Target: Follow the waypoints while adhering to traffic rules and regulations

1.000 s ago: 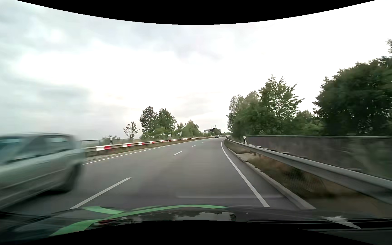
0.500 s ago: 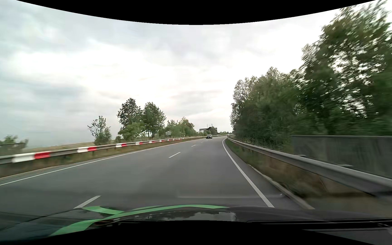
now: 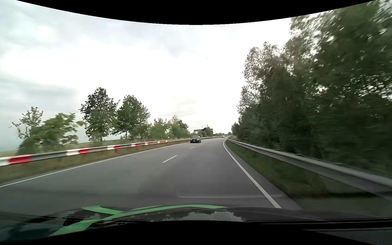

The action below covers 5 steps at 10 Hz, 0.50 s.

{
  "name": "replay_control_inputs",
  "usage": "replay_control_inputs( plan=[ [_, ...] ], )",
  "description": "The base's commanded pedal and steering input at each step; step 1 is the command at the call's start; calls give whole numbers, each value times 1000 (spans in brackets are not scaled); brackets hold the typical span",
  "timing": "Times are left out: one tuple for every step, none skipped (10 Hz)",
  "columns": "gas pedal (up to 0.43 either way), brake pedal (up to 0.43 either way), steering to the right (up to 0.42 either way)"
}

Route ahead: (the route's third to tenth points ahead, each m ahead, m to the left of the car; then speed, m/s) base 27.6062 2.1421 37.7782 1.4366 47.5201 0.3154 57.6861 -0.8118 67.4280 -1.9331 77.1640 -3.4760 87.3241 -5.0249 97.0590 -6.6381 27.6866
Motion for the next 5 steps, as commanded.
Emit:
replay_control_inputs(
  plan=[
    [441, 0, 10],
    [441, 0, 11],
    [441, 0, 12],
    [441, 0, 12],
    [449, 0, 12]
  ],
)
